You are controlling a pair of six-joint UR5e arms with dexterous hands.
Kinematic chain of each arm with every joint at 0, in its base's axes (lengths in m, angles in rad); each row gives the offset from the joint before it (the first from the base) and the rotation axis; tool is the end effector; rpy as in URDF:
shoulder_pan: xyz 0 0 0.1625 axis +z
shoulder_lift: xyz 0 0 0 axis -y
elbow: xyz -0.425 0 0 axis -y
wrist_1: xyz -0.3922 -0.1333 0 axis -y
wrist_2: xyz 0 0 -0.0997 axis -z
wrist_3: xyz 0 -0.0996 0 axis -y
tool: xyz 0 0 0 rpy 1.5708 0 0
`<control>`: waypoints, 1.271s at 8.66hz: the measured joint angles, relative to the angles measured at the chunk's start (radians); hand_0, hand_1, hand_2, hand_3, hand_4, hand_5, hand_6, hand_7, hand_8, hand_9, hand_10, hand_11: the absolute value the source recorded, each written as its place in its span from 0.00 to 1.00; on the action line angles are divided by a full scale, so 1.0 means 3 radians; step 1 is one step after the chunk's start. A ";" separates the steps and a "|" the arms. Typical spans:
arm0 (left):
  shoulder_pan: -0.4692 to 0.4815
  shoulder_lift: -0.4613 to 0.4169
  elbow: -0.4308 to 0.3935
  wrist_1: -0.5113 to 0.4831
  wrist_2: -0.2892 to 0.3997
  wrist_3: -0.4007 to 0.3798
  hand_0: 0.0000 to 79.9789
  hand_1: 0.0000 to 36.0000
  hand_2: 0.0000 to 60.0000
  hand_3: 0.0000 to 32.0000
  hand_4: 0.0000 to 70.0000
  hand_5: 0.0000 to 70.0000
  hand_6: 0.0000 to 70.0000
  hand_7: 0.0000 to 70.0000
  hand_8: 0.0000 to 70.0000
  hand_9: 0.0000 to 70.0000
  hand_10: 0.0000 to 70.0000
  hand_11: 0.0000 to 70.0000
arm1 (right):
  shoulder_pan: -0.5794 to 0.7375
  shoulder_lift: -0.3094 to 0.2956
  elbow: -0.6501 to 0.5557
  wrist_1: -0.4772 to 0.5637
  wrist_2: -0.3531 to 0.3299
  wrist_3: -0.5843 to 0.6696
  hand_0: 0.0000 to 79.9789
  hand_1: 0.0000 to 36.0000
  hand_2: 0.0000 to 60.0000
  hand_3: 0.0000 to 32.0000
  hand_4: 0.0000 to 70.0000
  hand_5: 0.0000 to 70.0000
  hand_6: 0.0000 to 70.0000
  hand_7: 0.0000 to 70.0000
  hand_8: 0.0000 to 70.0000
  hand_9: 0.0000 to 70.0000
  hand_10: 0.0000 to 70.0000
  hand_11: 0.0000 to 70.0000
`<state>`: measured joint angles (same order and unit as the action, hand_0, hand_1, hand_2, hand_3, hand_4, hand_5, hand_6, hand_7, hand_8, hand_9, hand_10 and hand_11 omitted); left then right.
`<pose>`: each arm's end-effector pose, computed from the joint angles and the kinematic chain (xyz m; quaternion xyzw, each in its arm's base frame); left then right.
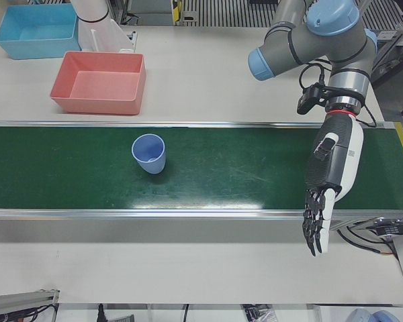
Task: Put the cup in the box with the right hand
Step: 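Track the approaching light blue cup with the open right hand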
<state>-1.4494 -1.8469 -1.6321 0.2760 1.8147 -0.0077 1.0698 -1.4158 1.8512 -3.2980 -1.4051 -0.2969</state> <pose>-0.0372 -0.5974 0.5351 -0.1298 0.7162 -0.6738 0.1271 -0.1295 -0.5483 0.4858 -0.0315 -0.7968 0.5784 0.1721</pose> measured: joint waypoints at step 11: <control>0.0000 0.0000 0.0005 -0.0005 0.0000 0.0000 0.00 0.00 0.00 0.00 0.00 0.00 0.00 0.00 0.00 0.00 0.00 0.00 | -0.0039 -0.0002 -0.0031 0.0000 0.0065 0.0018 0.66 0.54 0.13 0.00 0.02 0.08 0.02 0.00 0.00 0.01 0.00 0.00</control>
<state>-1.4492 -1.8469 -1.6306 0.2746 1.8147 -0.0077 1.0580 -1.4165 1.8418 -3.2981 -1.3856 -0.2915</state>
